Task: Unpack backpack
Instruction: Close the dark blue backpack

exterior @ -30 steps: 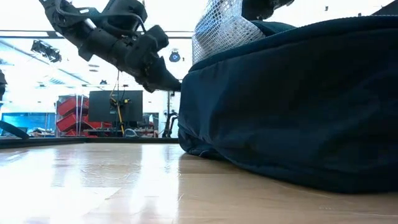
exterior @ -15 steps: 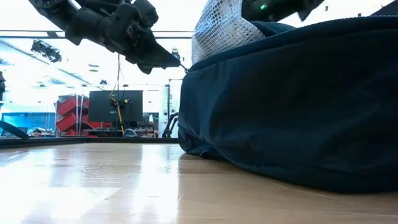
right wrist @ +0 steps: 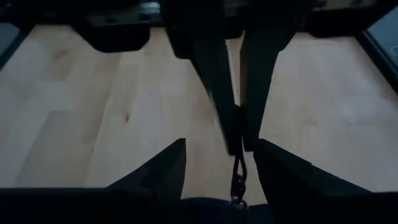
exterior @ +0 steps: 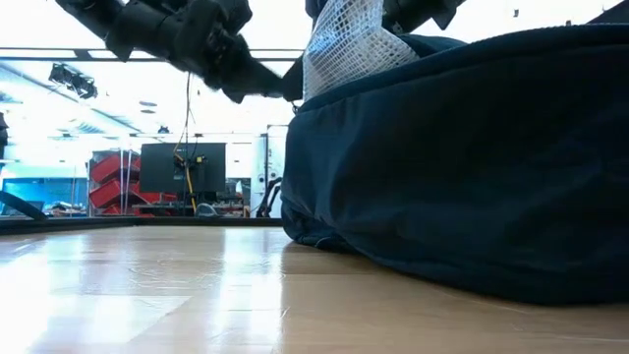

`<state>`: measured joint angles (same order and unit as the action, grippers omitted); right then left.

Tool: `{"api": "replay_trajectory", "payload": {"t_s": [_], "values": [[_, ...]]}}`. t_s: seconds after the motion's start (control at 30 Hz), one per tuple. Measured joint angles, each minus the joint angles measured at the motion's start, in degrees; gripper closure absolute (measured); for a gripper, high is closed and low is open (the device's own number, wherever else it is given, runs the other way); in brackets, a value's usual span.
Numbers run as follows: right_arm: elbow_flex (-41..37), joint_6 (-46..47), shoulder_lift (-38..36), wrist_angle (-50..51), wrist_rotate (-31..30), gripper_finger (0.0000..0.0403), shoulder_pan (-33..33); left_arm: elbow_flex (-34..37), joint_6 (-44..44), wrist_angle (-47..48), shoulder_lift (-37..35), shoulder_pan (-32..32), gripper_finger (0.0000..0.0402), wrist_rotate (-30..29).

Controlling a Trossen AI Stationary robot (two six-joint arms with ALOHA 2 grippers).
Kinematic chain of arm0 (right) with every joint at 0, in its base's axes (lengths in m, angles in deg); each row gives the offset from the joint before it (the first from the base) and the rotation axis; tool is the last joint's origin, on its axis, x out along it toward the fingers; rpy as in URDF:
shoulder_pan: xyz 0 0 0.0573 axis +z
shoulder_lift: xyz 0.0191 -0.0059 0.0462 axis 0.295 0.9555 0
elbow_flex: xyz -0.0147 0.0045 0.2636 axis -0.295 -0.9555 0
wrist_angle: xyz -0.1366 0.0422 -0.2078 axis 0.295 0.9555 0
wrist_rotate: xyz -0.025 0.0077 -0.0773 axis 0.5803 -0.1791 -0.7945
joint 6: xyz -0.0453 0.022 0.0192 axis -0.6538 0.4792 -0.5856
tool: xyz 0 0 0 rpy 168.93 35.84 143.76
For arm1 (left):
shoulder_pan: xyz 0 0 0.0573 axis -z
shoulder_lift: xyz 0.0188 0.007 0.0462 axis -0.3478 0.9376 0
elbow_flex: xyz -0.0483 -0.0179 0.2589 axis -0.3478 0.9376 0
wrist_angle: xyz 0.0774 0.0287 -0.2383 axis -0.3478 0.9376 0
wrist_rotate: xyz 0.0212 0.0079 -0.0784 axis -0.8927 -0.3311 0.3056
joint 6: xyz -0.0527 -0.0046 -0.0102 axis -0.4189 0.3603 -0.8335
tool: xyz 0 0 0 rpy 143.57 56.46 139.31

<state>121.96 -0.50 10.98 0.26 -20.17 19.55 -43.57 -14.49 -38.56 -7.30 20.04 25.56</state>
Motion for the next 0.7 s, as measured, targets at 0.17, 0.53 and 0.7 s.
{"api": "replay_trajectory", "payload": {"t_s": [0.17,0.53,0.7], "values": [[0.1,1.4,0.0,0.3,-0.1,0.0245,0.0,-3.5,2.0,3.0,0.0,0.7,0.0402,0.0],[0.1,-2.3,0.0,-3.7,0.0,0.0345,-0.2,-4.6,3.2,3.3,0.1,1.6,0.0401,0.2],[0.0,-2.5,0.0,-2.6,0.1,0.0374,-0.6,-4.8,3.9,7.1,-1.2,1.6,0.0401,-0.3]]}}
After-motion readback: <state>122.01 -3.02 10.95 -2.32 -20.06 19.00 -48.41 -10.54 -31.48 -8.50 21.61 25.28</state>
